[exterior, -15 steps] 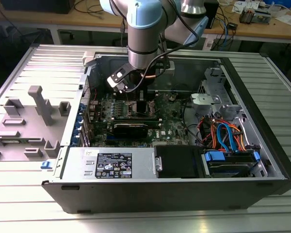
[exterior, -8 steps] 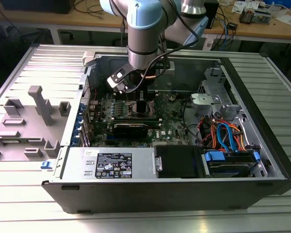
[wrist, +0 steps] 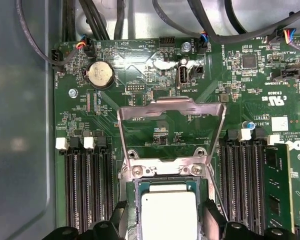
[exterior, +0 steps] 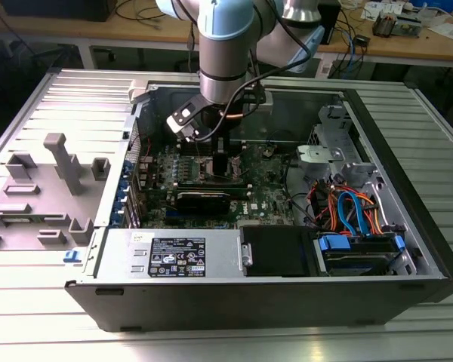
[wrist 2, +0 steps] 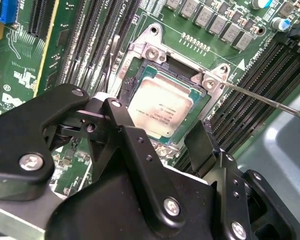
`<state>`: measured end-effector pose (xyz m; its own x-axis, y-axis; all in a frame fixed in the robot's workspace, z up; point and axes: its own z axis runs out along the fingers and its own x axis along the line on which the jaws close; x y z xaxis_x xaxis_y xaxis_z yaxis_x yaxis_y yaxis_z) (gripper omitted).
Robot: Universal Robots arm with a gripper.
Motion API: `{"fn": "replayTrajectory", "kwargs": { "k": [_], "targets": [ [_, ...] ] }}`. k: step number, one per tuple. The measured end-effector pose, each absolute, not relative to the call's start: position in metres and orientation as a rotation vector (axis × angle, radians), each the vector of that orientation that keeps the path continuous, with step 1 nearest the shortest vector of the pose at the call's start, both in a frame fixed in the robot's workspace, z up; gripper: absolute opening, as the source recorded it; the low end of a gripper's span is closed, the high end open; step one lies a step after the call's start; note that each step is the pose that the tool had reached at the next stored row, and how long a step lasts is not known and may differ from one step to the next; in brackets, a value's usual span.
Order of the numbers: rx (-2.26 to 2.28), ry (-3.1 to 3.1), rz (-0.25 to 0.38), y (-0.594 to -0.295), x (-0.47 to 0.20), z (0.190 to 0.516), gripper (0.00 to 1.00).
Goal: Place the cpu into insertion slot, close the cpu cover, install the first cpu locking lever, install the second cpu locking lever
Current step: 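Place the cpu into insertion slot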
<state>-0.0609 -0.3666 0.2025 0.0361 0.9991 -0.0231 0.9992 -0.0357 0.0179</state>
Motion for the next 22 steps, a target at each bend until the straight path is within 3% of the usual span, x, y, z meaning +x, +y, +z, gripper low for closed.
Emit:
{"fn": "replayTrajectory", "kwargs": {
  "k": [16, 17, 18, 22],
  "targets": [
    [2.241, 2.162, -0.009, -0.367, -0.061, 0.213, 0.69],
    [2.241, 2.162, -0.009, -0.367, -0.061, 0.213, 0.62],
    [2.241, 2.162, -0.009, -0.367, -0.061, 0.213, 0.62],
    [2.227, 2.177, -0.009, -0.367, -0.061, 0.216, 0.37]
  ]
}}
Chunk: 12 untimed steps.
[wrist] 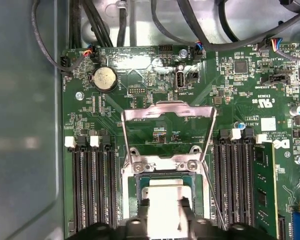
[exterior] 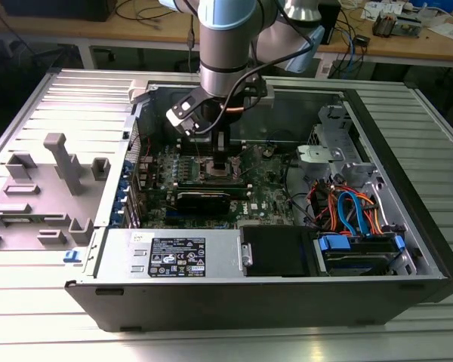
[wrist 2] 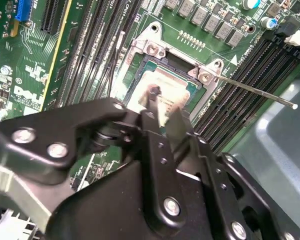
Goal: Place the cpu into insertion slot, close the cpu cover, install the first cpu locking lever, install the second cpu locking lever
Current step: 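Place the cpu into insertion slot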
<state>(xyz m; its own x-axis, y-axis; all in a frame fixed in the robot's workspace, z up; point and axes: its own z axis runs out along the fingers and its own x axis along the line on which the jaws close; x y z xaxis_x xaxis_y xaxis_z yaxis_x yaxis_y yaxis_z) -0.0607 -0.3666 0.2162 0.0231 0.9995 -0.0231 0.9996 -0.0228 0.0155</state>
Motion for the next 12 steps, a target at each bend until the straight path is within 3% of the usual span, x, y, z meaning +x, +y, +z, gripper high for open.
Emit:
{"fn": "replayTrajectory", "kwargs": {
  "k": [1, 2, 3, 4, 12],
  "targets": [
    [2.216, 2.188, -0.009, -0.3665, -0.0607, 0.2162, 0.25],
    [2.209, 2.195, -0.008, -0.3665, -0.0607, 0.2162, 0.19],
    [2.205, 2.199, -0.009, -0.3666, -0.0607, 0.2162, 0.19],
    [2.199, 2.205, -0.008, -0.3666, -0.0607, 0.2162, 0.11],
    [2.198, 2.206, -0.009, -0.3666, -0.0607, 0.2163, 0.11]
  ]
}}
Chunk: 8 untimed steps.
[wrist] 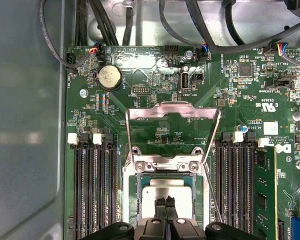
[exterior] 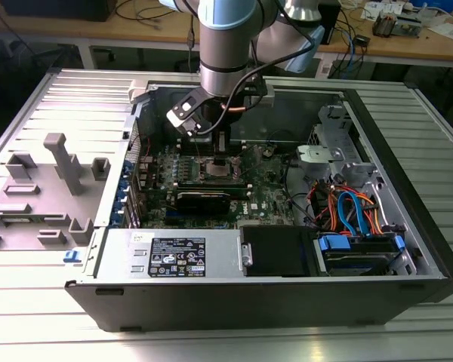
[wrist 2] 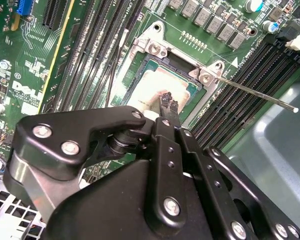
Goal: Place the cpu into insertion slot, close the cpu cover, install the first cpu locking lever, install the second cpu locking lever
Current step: 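Place the cpu into insertion slot, then close the cpu cover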
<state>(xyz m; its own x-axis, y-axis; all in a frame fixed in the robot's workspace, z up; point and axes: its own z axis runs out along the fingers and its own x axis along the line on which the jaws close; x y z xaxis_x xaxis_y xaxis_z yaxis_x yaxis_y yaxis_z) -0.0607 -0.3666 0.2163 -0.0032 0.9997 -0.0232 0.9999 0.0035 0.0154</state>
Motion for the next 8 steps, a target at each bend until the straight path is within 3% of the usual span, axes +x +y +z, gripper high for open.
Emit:
{"fn": "replayTrajectory", "kwargs": {
  "k": [8],
  "targets": [
    [2.198, 2.207, -0.008, -0.3666, -0.0607, 0.2162, 0.11]
  ]
}}
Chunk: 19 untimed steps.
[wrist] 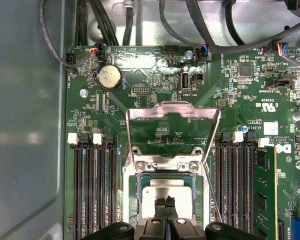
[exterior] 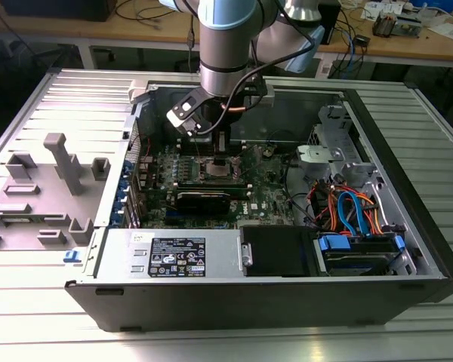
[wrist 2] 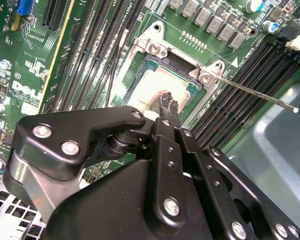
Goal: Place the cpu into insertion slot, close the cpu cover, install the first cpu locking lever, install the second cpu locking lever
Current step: 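Close the cpu cover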
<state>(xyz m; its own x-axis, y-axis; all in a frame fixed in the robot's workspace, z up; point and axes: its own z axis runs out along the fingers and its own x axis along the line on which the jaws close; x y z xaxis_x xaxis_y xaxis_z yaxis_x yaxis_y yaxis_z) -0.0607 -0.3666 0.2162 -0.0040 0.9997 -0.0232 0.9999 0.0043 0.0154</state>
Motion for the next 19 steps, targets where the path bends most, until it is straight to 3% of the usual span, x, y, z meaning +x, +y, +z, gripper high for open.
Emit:
{"fn": "replayTrajectory", "kwargs": {
  "k": [19],
  "targets": [
    [2.124, 2.278, -0.006, -0.3670, -0.0608, 0.2163, 0.11]
  ]
}}
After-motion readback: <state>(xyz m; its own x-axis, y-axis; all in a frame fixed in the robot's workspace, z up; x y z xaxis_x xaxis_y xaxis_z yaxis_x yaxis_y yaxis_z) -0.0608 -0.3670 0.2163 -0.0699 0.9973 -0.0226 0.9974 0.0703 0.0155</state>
